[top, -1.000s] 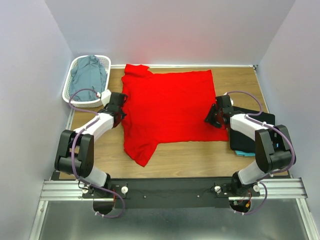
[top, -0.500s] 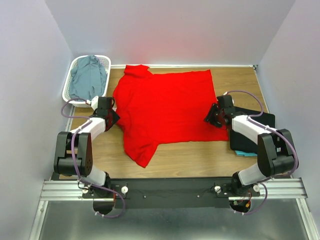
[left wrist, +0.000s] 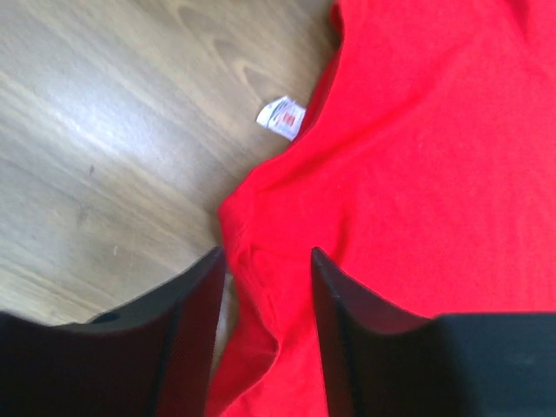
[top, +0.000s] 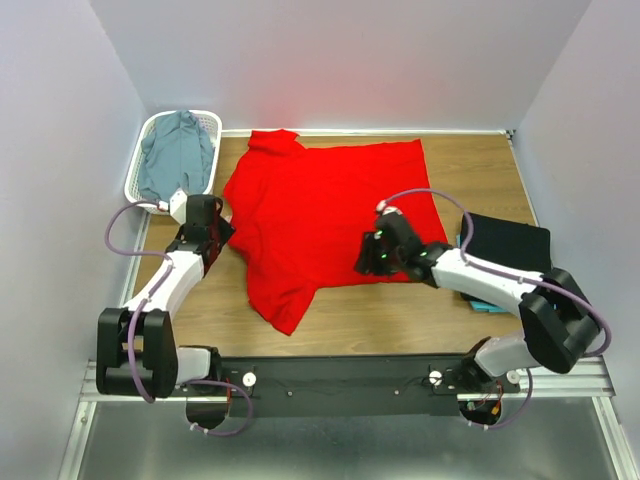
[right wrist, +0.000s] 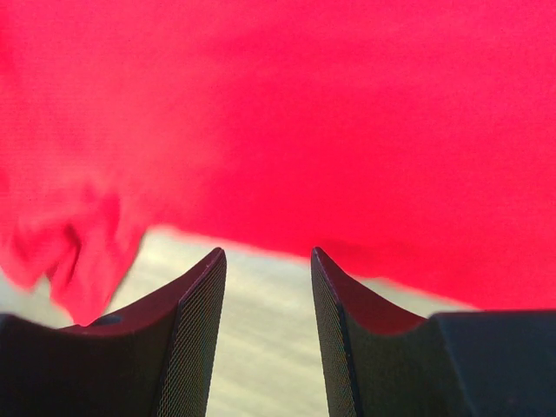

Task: Fold and stack the t-shirts
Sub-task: Flatten the tshirt out

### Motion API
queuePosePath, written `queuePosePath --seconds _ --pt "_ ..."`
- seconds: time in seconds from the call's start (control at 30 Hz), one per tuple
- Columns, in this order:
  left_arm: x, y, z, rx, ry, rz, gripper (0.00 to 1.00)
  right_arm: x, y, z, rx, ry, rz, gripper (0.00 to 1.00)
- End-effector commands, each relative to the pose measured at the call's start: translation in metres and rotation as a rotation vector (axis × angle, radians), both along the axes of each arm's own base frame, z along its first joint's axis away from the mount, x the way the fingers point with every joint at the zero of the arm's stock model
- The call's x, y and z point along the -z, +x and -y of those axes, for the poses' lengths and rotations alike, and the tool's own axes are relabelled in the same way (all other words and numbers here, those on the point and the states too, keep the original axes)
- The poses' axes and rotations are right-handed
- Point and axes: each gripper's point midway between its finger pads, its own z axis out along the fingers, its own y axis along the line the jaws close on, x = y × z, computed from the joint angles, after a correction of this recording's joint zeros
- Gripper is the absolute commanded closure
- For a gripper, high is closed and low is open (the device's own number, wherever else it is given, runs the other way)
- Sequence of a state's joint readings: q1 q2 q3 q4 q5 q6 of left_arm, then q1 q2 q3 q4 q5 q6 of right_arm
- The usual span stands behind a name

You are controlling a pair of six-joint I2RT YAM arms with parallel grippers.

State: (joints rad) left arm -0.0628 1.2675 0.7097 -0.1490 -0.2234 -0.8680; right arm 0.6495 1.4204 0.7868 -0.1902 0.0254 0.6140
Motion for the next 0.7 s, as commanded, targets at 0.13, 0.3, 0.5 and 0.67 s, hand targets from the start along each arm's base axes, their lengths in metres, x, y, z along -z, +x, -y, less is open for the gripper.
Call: queuePosePath --seconds 0.13,0.3,0.5,0.67 --pt "0.037 -0.008 0.000 -0.029 0.026 -0.092 0.59 -0.017 -0.050 -0.100 -0.218 -0.052 0.073 0.49" --pt "0.056 0.000 -0.006 -0.050 0.063 -0.153 0.65 -0.002 -0.098 -0.161 -0.404 -0.114 0.091 0.49" --pt "0.070 0.005 -0.012 -0.066 0.100 -0.201 0.78 0.016 -0.135 -0.203 -0.554 -0.197 0.118 0.49" --pt "0.071 0.006 -0.014 -0.069 0.105 -0.200 0.82 0.040 -0.145 -0.209 -0.588 -0.276 0.108 0.49"
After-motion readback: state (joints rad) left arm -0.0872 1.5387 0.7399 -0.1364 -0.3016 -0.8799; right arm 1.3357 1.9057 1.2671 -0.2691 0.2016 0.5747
